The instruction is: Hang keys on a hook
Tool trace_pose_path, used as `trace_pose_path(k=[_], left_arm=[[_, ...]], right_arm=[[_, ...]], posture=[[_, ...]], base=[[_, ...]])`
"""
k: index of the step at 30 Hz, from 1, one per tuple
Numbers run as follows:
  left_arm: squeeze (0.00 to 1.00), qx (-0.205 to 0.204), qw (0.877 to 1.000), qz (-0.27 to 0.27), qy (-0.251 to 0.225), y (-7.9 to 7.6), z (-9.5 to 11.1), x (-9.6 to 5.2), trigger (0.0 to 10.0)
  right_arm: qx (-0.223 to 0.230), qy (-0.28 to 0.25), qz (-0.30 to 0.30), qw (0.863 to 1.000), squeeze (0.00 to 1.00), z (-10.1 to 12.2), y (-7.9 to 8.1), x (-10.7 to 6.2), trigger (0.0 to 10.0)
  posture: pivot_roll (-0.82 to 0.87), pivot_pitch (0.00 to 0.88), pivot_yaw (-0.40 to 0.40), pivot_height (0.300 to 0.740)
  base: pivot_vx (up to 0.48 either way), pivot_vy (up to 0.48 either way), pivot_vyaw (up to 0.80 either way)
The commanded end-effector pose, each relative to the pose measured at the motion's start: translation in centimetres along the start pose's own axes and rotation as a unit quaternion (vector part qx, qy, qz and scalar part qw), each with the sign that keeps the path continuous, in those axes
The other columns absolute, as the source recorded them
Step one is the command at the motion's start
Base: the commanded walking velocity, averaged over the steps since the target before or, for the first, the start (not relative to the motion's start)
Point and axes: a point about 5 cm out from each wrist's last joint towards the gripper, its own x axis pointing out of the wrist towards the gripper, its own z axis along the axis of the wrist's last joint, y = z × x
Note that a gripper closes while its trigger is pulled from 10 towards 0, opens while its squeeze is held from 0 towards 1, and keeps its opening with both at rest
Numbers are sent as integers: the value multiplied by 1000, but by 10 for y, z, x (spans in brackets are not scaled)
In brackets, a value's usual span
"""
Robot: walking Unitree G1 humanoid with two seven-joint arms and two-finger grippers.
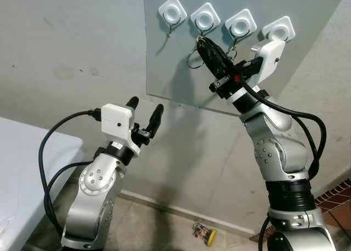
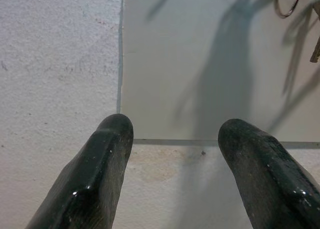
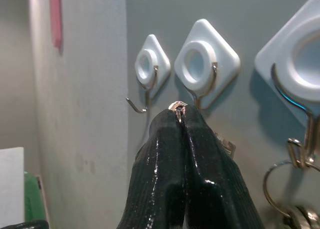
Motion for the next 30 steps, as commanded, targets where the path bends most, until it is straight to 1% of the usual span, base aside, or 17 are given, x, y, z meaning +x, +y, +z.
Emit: trace_pose_path(k=[1, 11, 15, 18, 20, 30], left_arm=[[0, 1, 1000, 0, 0, -2, 2, -2, 10000], [0, -1, 1000, -1, 1, -2, 1, -1, 10000], [0, -2, 1000, -1, 0, -2, 2, -1, 10000], [0, -3, 1000, -1, 0, -3, 1, -1, 10000], [0, -4, 1000, -1, 0, -3, 1, -1, 10000], [0, -4, 1000, -1, 0, -3, 1, -1, 10000]], right_arm=[[0, 32, -16, 999, 0, -8, -2, -2, 10000], [8, 37, -29, 999, 0, -11, 0, -3, 10000], [11, 32, -15, 999, 0, -10, 3, -5, 10000], [16, 28, 3, 999, 0, -12, 6, -10, 10000], [18, 21, 4, 1000, 0, -12, 7, -12, 10000], [18, 21, 4, 1000, 0, -12, 7, -12, 10000]], posture=[[-47, 83, -64, 740], [-49, 81, -62, 740], [-50, 77, -62, 740], [-48, 74, -62, 740], [-48, 74, -62, 740], [-48, 74, -62, 740]], base=[[0, 0, 0], [0, 0, 0], [0, 0, 0], [0, 0, 0], [0, 0, 0], [0, 0, 0]])
